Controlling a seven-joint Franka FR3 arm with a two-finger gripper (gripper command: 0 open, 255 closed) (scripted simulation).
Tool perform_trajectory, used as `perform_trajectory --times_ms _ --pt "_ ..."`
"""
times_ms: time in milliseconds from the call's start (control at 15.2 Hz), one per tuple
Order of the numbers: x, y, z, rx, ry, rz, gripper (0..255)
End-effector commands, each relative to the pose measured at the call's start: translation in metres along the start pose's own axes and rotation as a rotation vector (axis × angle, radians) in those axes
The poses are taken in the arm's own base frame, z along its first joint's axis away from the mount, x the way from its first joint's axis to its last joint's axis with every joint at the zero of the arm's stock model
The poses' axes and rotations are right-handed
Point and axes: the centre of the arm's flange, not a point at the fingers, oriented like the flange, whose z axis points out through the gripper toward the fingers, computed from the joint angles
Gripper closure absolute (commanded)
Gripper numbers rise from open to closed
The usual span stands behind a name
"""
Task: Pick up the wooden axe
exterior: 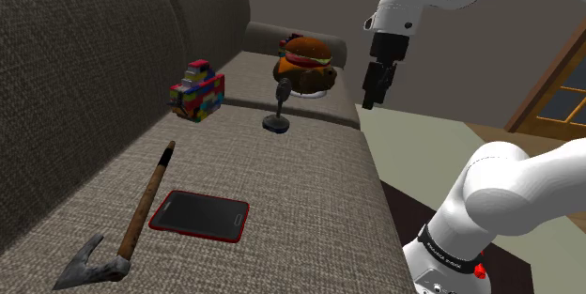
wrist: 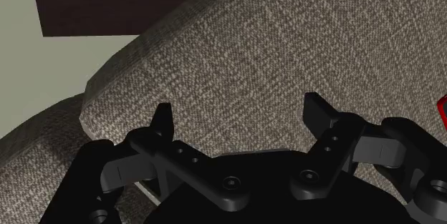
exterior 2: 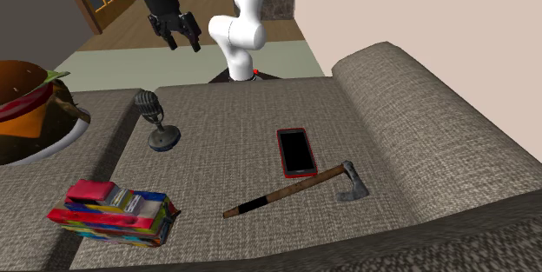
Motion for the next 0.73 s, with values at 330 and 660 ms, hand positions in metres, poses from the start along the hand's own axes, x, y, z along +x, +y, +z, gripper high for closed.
perform_trajectory --times_ms 330,660 --pt "0.014 -0.063 0.015 -0.005 0.017 0.102 0" --pt "0.034 -0.124 0.03 -0.011 0.033 0.205 0"
